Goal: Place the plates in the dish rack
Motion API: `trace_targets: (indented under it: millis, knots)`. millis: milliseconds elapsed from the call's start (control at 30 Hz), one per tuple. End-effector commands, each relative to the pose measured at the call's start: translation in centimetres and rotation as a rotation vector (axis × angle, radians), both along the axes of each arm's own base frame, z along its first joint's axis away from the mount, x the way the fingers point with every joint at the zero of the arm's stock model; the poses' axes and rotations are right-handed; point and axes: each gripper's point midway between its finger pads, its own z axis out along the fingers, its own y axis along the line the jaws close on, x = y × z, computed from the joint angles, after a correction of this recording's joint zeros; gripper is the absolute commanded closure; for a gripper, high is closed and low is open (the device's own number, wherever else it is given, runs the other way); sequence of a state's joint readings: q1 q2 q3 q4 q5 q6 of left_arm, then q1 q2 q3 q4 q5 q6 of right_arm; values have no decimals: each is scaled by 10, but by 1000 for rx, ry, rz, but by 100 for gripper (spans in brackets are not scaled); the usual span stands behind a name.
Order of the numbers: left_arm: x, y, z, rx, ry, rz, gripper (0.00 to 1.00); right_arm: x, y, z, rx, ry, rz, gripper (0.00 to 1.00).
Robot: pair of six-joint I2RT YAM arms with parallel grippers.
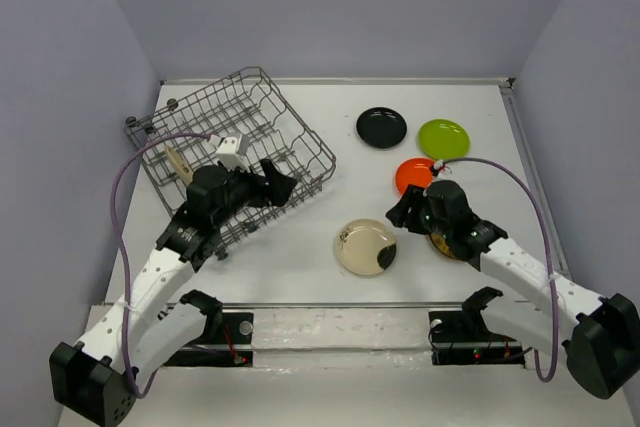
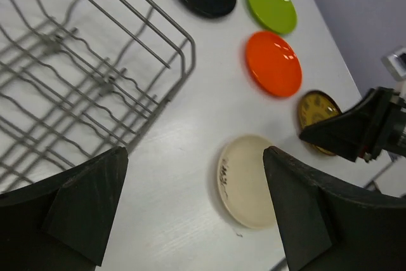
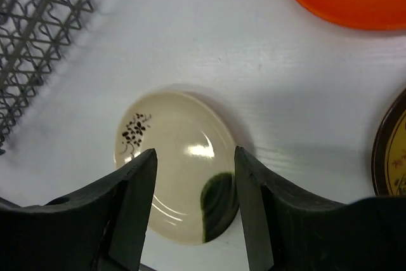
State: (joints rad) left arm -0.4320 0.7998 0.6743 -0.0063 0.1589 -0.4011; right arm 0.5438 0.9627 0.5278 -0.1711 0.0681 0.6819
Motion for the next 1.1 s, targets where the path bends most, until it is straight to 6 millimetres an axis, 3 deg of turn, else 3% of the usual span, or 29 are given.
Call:
trace_targets:
  millis: [0,133,333,567,600,667,767,800,900,933,1067]
  knots:
    - [-36,-52,21,-142,-47,-302,1,-46,-5,-41,15,211,22,42]
    - [-55,-61,23,-124,-61,-385,1,-65,-3,-66,34,317,33,42]
    - [-68,-58,12,-84,-50,-421,1,-66,15,-73,125,337,75,49]
    - [-68,-57,7,-65,-32,-406,1,-57,19,-83,146,366,18,72]
    - [-67,-57,4,-59,-23,-401,1,-55,18,-82,148,358,12,83]
    - [-68,-58,1,-53,-10,-404,2,-54,13,-79,133,341,-13,93]
    - [-68,-62,-3,-48,7,-414,2,-50,3,-57,102,270,-23,93]
    - [-67,-63,-6,-44,19,-412,3,-48,1,-38,104,227,-20,93]
    - [-69,-70,-14,-41,52,-425,5,-46,2,-5,114,145,21,93]
    - [-69,-73,-15,-40,60,-429,5,-43,8,18,147,89,57,93]
    - [-69,-82,-29,-18,110,-409,7,-30,28,69,212,-43,155,93]
